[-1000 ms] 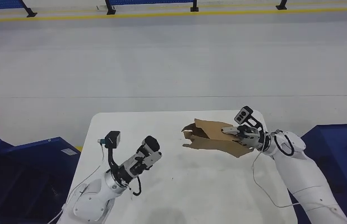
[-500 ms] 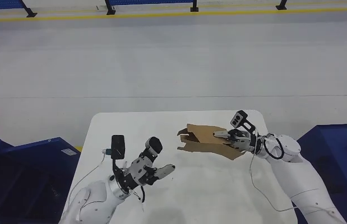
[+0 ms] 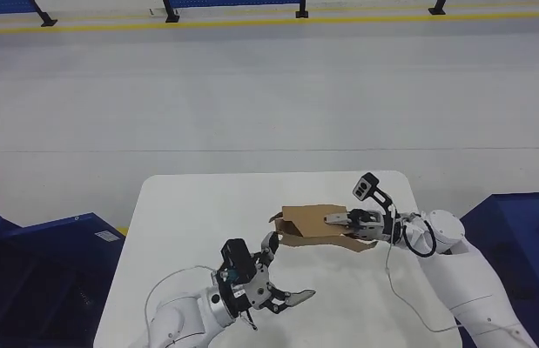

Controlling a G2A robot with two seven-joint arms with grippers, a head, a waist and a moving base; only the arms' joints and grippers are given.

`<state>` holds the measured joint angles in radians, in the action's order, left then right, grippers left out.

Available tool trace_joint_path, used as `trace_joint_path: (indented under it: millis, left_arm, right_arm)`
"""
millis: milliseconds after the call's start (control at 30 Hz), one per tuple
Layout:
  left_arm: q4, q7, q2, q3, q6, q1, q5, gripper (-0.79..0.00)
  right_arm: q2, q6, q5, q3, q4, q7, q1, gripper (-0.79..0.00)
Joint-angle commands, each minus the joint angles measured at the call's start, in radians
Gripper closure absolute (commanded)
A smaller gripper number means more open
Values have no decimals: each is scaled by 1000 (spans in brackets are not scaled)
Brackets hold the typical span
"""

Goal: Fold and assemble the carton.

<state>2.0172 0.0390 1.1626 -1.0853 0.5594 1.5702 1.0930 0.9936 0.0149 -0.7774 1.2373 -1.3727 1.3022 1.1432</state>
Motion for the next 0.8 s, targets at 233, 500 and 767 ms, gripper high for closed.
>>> trace_joint_path:
  millis: [233, 500, 767]
  left_arm:
    - [-25, 65, 7, 43, -29, -43, -28, -785]
    - [-51, 109, 9, 67, -24, -64, -74, -785]
    - [-59, 133, 9, 72, -23, -76, -101, -785]
  right_arm:
    - [-1, 22, 5, 7, -15, 26, 8, 0]
    - [2, 39, -19, 11, -23, 43, 13, 0]
    - [6, 73, -32, 11, -31, 62, 12, 0]
